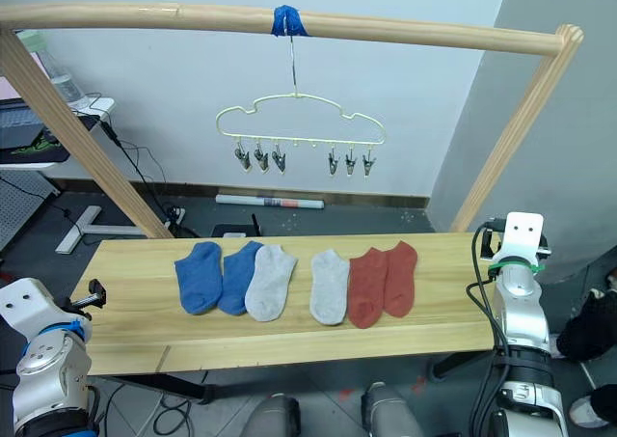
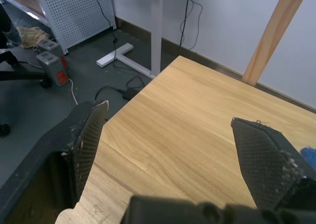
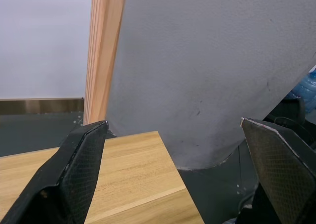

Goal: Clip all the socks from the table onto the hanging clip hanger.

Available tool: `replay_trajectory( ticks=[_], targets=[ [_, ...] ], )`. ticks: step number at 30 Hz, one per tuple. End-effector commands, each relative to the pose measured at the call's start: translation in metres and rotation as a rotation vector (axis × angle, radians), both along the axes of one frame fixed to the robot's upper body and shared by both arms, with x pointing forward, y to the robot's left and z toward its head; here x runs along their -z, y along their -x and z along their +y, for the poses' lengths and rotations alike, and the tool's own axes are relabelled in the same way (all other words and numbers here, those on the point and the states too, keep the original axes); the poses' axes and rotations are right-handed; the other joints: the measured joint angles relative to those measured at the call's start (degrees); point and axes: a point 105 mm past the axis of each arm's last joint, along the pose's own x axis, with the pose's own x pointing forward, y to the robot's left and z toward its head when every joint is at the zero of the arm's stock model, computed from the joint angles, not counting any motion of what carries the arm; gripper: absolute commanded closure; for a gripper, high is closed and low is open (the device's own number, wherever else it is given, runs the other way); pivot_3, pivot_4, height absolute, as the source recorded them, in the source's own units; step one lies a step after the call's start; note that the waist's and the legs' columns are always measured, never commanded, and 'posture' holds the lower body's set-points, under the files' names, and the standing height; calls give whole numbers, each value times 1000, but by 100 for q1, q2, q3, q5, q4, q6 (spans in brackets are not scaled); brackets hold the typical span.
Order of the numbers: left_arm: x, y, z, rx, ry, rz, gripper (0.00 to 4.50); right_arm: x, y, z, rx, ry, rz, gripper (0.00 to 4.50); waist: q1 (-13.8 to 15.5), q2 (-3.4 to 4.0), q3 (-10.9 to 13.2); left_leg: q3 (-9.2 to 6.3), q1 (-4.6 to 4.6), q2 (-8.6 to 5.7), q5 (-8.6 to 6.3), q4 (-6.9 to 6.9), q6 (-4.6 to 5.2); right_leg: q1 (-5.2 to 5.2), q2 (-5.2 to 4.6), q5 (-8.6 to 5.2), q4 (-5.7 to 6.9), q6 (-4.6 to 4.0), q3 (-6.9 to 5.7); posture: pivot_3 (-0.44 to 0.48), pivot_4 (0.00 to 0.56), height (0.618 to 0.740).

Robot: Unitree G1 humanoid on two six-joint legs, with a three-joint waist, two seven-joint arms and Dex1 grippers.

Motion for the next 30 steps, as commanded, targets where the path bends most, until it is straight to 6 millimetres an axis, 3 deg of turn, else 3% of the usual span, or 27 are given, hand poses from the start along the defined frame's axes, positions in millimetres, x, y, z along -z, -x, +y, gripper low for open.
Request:
replay_trajectory(
  ticks=[1,4,11,12,14,16,20,30],
  targets=[
    [-17,5,12,-44,-64,-36,48,-17,-8,-3,-6,21,-59,0,0,1,-12,0,0,0,0,0,0,0,0,0,0,0,0,183,97,740],
    [-16,12,15,-101,-38,-68,48,-17,-14,-2,-1,15,-57,0,-3,2,-24,3,11,1,0,0,1,9,0,0,-1,-5,1,188,107,740],
    [-18,3,7,-34,-61,-59,48,-16,-17,12,-90,8,-49,0,94,14,-20,2,25,2,0,-2,1,21,1,-12,-1,-25,0,177,106,740],
    [-19,1,6,-32,-56,-64,48,-16,-16,11,-75,-4,-58,0,72,30,-19,-39,5,-11,1,-5,2,56,-43,-12,-12,-25,-38,179,107,740],
    [-21,-3,5,-22,-59,-68,48,-16,-16,10,-60,-14,-63,0,63,55,-10,-220,31,-88,19,-3,24,161,-150,-60,-13,-43,-259,180,112,740],
    [-24,-7,2,3,-78,-64,48,-16,-17,11,-70,-13,-59,0,135,84,-5,-300,61,-98,23,1,30,218,-169,-104,-6,-48,-344,178,112,740],
    [-25,-8,0,19,-84,-63,48,-18,-18,8,-61,-11,-66,0,290,120,-12,-257,70,-85,23,-10,30,218,-152,-115,1,-65,-337,177,110,740],
    [-24,-11,-2,34,-74,-67,48,-20,-17,6,-58,-11,-74,0,246,121,-13,-193,73,-83,22,-11,29,199,-148,-115,-1,-58,-274,171,110,740]
  ],
)
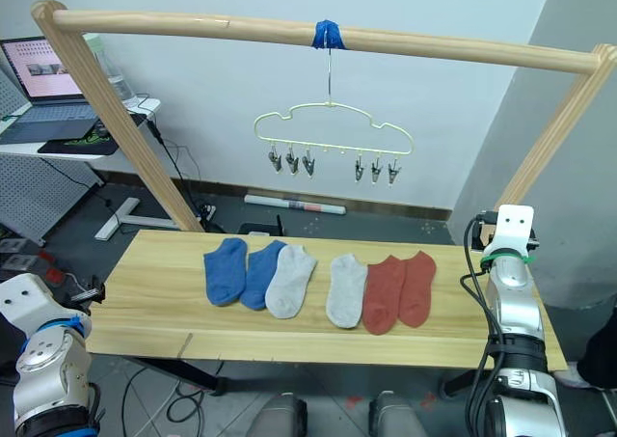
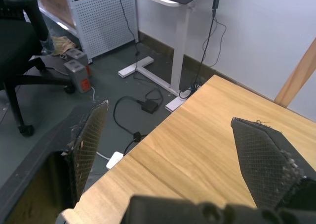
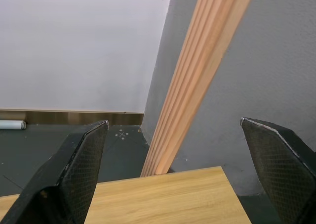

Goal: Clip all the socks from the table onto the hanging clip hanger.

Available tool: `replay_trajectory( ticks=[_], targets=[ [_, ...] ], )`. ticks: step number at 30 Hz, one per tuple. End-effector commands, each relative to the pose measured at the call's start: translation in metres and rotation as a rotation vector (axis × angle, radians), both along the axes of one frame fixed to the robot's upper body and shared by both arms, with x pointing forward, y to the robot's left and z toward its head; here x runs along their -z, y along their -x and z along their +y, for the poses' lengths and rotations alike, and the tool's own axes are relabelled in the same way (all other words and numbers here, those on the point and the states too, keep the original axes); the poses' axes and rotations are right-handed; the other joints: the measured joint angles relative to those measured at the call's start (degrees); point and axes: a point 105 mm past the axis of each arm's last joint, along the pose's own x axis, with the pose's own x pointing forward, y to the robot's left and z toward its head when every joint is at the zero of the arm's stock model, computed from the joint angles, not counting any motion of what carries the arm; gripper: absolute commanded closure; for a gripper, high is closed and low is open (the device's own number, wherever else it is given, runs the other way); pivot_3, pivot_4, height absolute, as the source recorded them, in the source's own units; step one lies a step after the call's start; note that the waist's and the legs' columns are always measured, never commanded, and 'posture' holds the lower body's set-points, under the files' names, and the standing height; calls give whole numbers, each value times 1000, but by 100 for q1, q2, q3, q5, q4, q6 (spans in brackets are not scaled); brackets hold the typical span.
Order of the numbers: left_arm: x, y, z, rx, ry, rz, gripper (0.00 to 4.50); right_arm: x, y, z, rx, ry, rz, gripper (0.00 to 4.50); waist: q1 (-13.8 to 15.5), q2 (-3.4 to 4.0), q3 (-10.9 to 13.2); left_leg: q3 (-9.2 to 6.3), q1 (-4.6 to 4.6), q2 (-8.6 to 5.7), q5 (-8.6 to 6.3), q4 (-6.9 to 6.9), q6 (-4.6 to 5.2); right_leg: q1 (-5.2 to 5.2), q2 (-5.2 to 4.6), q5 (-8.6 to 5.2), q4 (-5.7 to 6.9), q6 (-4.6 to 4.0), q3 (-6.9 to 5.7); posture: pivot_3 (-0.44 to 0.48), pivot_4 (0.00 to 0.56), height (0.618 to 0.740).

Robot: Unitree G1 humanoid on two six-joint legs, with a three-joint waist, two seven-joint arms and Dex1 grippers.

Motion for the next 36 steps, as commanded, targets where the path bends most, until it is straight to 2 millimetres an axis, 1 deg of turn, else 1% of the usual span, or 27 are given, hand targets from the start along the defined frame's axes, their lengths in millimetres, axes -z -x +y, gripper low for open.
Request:
replay_trajectory(
  ticks=[1,5,6,7,8,10,13,16,17,18,20,21,23,24,27,29,30,33,36],
  targets=[
    [-16,-7,-2,27,-48,-40,48,-17,-1,-5,7,25,-55,0,-1,0,0,3,0,0,0,0,0,-2,0,0,0,1,3,170,111,740],
    [-16,-9,-4,36,-48,-42,48,-10,1,-6,20,-15,-33,0,4,-5,-3,13,4,4,0,1,0,-12,2,1,1,1,9,168,113,740],
    [-17,-9,-4,39,-48,-43,48,-10,2,-7,24,-14,-35,0,13,-9,-6,59,9,31,-2,1,-3,-48,16,1,6,0,38,167,114,740],
    [-17,-10,-4,43,-51,-42,48,-11,2,-7,23,1,-36,0,23,-18,-11,131,10,89,-4,0,-6,-85,32,2,5,-2,70,167,114,740],
    [-17,-10,-5,45,-53,-41,48,-12,2,-7,21,10,-36,0,17,-21,-13,217,4,101,-5,-10,-7,-120,66,7,11,-9,142,167,114,740],
    [-18,-11,-5,50,-55,-42,48,-10,2,-7,21,0,-32,0,-12,-22,-14,265,-2,104,-6,-18,-6,-119,72,30,12,14,192,166,119,740],
    [-23,-15,-9,103,-90,-28,48,-10,3,-5,12,5,-28,0,-86,-25,-16,262,-2,96,-10,-17,-10,-114,60,38,6,28,186,163,125,740],
    [-24,-16,-11,121,-99,-22,48,-9,3,-4,13,3,-30,0,-106,-25,-16,256,-3,96,-11,-19,-11,-113,58,37,5,29,176,162,127,740],
    [-26,-18,-14,140,-102,-26,48,-10,4,-4,11,5,-31,0,-107,-25,-16,253,-3,96,-11,-19,-11,-113,58,37,6,28,172,162,132,740],
    [-29,-21,-21,190,-114,-33,48,-10,3,-2,0,12,-29,0,-107,-25,-15,249,-3,97,-11,-20,-10,-113,59,37,6,28,169,161,135,740],
    [-35,-28,-41,313,-125,-49,48,-13,1,4,-49,21,-28,0,-111,-23,-13,246,-4,97,-11,-20,-11,-112,59,36,6,27,167,158,140,740],
    [-39,-31,-53,385,-119,-65,48,-15,-1,12,-106,21,-27,0,-114,-22,-10,246,-4,97,-11,-21,-11,-112,58,36,5,27,167,152,149,740],
    [-50,-33,-75,514,-117,-95,48,-23,-6,39,-300,35,-19,0,-137,-16,5,247,-6,97,-11,-18,-11,-112,58,36,4,26,169,127,168,740],
    [-55,-33,-82,555,-119,-105,48,-25,-6,49,-372,41,-11,0,-148,-10,20,247,-5,97,-11,-18,-10,-112,56,36,3,26,171,127,168,740],
    [-70,-36,-104,681,-94,-159,48,-38,-1,80,-615,64,-1,0,-155,1,69,245,-2,97,-11,-17,-10,-111,56,35,3,25,171,102,197,740],
    [-81,-41,-117,745,-92,-180,48,-50,10,107,-811,37,-15,0,-154,6,139,239,-2,97,-11,-18,-10,-110,58,34,5,25,168,90,214,740],
    [-85,-44,-120,758,-97,-184,48,-54,14,117,-878,22,-22,0,-153,13,173,237,-2,98,-11,-19,-10,-112,60,34,4,25,168,90,214,740],
    [-99,-58,-130,794,-90,-218,48,-71,40,157,-1152,-21,-46,0,-145,18,250,221,-11,98,-11,-20,-10,-115,69,31,3,25,162,72,233,740],
    [-107,-72,-142,839,-68,-243,48,-88,61,185,-1336,-64,-73,0,-148,23,335,196,-35,98,-11,-14,-10,-124,75,30,2,25,146,58,244,740]
  ],
)
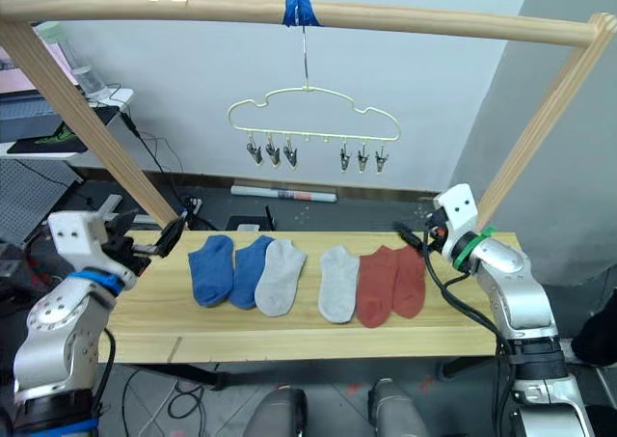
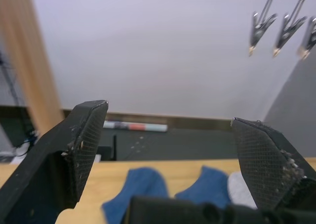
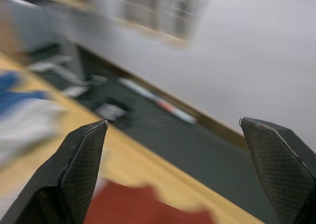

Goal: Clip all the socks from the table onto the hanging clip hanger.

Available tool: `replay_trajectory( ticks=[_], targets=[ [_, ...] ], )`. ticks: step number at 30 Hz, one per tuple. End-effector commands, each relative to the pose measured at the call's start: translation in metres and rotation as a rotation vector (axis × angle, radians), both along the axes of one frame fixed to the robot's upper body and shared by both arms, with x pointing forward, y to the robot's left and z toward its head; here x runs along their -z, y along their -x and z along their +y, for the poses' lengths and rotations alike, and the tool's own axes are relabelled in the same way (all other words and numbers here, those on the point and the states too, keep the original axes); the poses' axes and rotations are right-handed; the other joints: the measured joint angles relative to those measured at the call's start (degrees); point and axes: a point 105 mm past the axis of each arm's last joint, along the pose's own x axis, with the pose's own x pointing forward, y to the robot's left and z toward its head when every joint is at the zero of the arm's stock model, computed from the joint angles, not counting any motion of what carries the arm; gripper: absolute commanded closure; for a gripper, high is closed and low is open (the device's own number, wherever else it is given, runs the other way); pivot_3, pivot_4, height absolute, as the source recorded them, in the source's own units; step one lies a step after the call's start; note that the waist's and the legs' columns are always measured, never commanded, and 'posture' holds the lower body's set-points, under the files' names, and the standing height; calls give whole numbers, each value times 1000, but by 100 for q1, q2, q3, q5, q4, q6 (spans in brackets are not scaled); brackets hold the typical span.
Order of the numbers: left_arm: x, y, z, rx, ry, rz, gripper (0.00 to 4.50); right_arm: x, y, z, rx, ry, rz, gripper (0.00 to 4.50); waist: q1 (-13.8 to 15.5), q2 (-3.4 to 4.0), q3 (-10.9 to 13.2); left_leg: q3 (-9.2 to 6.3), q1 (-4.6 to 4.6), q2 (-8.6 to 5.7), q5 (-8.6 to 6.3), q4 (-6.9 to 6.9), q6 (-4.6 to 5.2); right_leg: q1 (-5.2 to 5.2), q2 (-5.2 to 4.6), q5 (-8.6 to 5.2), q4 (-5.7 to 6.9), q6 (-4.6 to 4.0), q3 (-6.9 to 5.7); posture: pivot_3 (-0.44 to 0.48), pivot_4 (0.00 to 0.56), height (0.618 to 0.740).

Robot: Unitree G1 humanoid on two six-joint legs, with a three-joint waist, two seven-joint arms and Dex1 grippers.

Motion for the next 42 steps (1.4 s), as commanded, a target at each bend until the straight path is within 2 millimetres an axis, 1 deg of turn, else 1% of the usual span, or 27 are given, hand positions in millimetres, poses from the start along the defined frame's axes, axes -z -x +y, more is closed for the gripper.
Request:
replay_trajectory(
  ticks=[1,4,7,10,13,16,20,25,30,37,40,42],
  targets=[
    [-15,-15,-18,78,17,-33,48,-33,26,34,-231,-65,-49,0,-7,3,39,-2,-6,0,0,1,0,-4,0,0,-1,1,-2,49,248,740],
    [-18,-27,-28,104,23,-50,48,-46,31,50,-297,-98,-68,0,-13,3,61,-6,-23,-2,0,6,0,-10,0,-1,-6,4,-8,41,251,740],
    [-26,-39,-43,170,23,-83,48,-67,29,67,-315,-136,-125,0,-32,-6,111,-13,-32,-2,0,12,0,-15,0,-1,-4,5,-14,23,256,740],
    [-35,-50,-50,194,32,-116,632,-83,27,79,-319,-151,-173,0,-37,-7,151,-21,-48,-1,0,19,0,-26,1,1,2,8,-22,2,260,740],
    [-35,-57,-54,203,15,-115,1484,-91,26,85,-305,-159,-216,0,-52,-6,156,-22,-55,-2,-1,17,-1,-29,0,14,-4,31,-24,-10,262,740],
    [-38,-63,-62,221,15,-126,1484,-96,27,89,-300,-168,-239,0,-64,-6,161,-22,-61,-3,-6,16,-3,-30,-2,8,-5,43,-25,-26,264,740],
    [-42,-70,-67,228,38,-140,1484,-91,24,92,-272,-103,-272,0,-84,-7,183,-25,-68,-3,-7,17,-2,-34,-2,7,-5,44,-28,-33,261,740],
    [-46,-81,-77,256,40,-150,1484,-96,29,105,-319,-128,-279,0,-155,-8,183,-32,-67,-3,-7,19,-2,-34,-1,8,0,46,-33,-51,251,740],
    [-52,-93,-84,250,47,-179,1484,-103,30,112,-322,-144,-308,0,-191,-8,183,-32,-68,-3,-7,19,-2,-34,-1,9,-1,47,-34,-62,249,740],
    [-56,-100,-82,230,48,-201,1484,-105,30,113,-306,-149,-318,0,-203,-8,183,-33,-78,-2,-7,17,-2,-42,-1,8,-3,47,-35,-75,251,740],
    [-57,-100,-73,204,48,-207,1484,-108,31,111,-297,-153,-318,0,-213,-8,183,-33,-80,-3,-7,18,-2,-44,-1,8,-2,47,-35,-79,253,740],
    [-57,-100,-70,199,52,-208,1484,-108,31,110,-295,-157,-317,0,-224,-8,183,-33,-80,-2,-7,18,-2,-45,-1,9,-1,47,-35,-78,254,740]
  ],
)
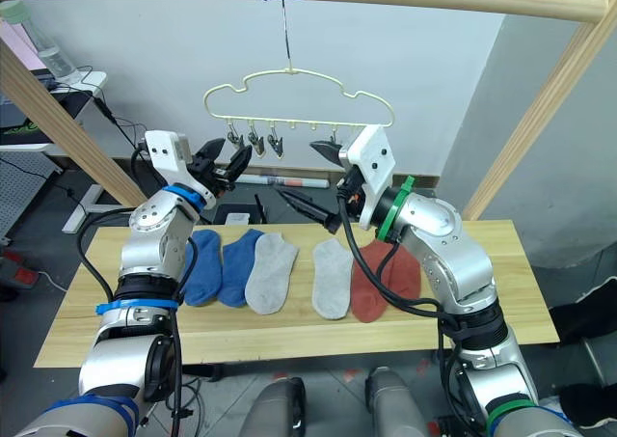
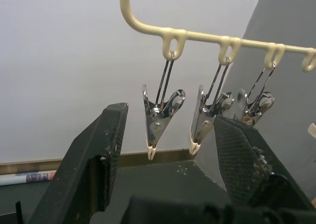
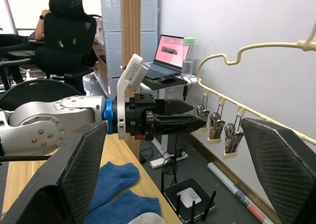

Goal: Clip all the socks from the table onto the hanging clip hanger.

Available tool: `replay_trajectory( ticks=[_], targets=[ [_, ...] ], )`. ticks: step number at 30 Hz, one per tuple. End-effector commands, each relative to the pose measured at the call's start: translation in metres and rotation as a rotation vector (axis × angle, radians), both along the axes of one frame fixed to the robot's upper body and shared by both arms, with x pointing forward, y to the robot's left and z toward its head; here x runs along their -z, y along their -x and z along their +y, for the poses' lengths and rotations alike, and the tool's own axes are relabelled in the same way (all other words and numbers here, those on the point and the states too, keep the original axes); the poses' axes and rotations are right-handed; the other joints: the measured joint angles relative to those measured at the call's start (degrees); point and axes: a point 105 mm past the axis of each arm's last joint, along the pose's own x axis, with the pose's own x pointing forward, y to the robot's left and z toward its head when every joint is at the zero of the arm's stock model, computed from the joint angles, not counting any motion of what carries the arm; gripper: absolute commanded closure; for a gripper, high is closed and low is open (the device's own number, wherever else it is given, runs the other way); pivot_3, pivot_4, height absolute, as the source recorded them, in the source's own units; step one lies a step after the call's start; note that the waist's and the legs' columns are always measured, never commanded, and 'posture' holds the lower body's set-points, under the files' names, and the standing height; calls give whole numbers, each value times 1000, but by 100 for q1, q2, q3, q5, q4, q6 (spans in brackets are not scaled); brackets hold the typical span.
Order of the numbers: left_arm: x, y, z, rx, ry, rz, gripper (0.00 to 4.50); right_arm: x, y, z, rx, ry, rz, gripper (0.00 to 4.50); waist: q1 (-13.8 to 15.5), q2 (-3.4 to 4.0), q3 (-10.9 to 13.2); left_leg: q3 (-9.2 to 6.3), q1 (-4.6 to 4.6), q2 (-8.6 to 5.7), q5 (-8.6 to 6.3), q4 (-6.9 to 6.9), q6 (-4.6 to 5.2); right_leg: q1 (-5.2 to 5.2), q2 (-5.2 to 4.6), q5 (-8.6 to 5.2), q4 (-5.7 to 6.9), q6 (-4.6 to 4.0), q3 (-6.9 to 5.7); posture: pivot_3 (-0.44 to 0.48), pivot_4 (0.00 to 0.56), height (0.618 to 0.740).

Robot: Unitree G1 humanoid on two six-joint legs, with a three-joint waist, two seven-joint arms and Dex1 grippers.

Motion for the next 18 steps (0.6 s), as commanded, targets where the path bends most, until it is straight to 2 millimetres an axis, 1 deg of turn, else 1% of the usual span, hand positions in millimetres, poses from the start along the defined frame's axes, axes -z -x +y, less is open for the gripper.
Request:
replay_trajectory(
  ticks=[1,7,11,18],
  targets=[
    [-21,1,10,-25,2,-70,1484,-17,9,-1,-7,-26,-66,0,-8,0,0,0,-2,0,0,0,0,-2,0,0,0,0,0,-78,254,740],
    [-20,-1,8,-25,4,-68,1484,-20,9,0,-4,-33,-68,0,-11,0,0,-2,-10,0,0,1,0,-7,0,0,0,0,-2,-80,253,740],
    [-23,-6,2,-21,7,-75,1484,-22,10,1,-8,-34,-69,0,-11,0,0,-7,-21,0,0,5,0,-14,0,0,1,0,-8,-83,255,740],
    [-30,-11,4,-42,10,-102,1484,-22,12,1,-6,-32,-68,0,-46,0,1,-9,-28,0,0,3,0,-21,0,0,0,0,-9,-85,260,740]
  ],
)
